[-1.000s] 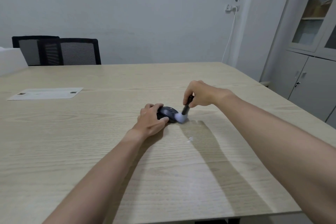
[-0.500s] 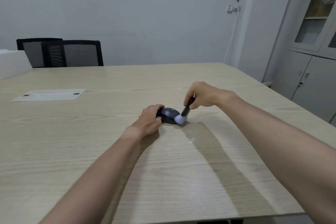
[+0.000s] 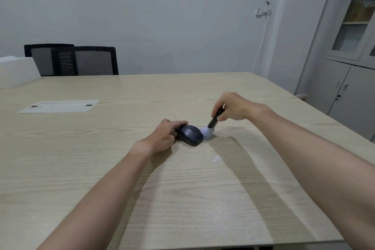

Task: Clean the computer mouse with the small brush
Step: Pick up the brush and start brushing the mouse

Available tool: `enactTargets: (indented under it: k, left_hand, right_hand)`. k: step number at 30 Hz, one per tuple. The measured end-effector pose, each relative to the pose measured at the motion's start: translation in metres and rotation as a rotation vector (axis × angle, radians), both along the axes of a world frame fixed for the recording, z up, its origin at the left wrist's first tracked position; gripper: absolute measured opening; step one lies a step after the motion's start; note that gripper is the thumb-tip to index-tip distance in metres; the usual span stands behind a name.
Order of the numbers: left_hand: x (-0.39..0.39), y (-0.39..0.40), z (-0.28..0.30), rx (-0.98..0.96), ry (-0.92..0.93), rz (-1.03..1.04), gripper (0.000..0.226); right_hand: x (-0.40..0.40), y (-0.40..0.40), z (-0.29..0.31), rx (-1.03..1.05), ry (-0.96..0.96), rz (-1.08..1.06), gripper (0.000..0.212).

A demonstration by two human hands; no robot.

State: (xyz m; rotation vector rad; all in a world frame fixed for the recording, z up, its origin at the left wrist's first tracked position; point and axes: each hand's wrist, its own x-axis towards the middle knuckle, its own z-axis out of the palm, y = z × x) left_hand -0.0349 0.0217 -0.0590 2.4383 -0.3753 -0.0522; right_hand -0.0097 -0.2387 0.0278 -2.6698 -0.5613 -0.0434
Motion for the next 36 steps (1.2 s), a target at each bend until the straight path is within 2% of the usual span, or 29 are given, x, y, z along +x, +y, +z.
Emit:
enactTargets:
  k: [4, 10, 12, 17, 21, 23, 27, 28, 31, 34, 36]
  left_hand:
    - [-0.007, -0.009, 0.001, -0.077, 0.008, 0.1, 0.07]
    - [-0.026, -0.037, -0.001, 0.081, -0.062, 0.197, 0.112]
    - [-0.021, -0.036, -0.003, 0.072, -0.072, 0.195, 0.111]
    - [-0.014, -0.027, 0.0, 0.037, -0.057, 0.141, 0.109]
    - [-0.011, -0.017, 0.005, 0.021, -0.038, 0.109, 0.119]
    - [-0.012, -0.015, 0.006, 0.016, -0.03, 0.094, 0.112]
    - [-0.007, -0.01, 0.006, 0.011, -0.016, 0.027, 0.058]
    - [-0.006, -0.008, 0.006, 0.015, -0.005, 0.015, 0.051]
    - [-0.005, -0.005, 0.01, 0.012, 0.011, -0.003, 0.047]
    - [-0.004, -0.006, 0.012, 0.014, 0.016, -0.002, 0.055]
    - [-0.004, -0.007, 0.013, 0.026, 0.028, -0.002, 0.061]
  right_hand:
    - [-0.003, 0.015, -0.01, 0.224, -0.126, -0.049, 0.019]
    - [-0.005, 0.016, -0.009, -0.002, -0.04, 0.017, 0.02]
    - [-0.004, 0.01, 0.0, -0.028, -0.037, 0.023, 0.019]
    - [-0.007, 0.022, -0.001, 0.141, -0.138, 0.044, 0.016]
    - [-0.009, 0.02, -0.004, -0.035, -0.03, 0.091, 0.02]
    - [-0.01, 0.014, -0.001, -0.068, 0.015, 0.074, 0.02]
    - [-0.014, 0.021, -0.004, 0.086, -0.137, 0.083, 0.018]
    - [-0.016, 0.025, -0.005, 0.104, -0.165, 0.099, 0.018]
    - [-0.02, 0.034, -0.009, 0.021, -0.146, 0.162, 0.018]
    - [-0.023, 0.036, 0.0, -0.091, -0.059, 0.162, 0.02]
    - [-0.023, 0.037, 0.007, -0.085, -0.054, 0.133, 0.02]
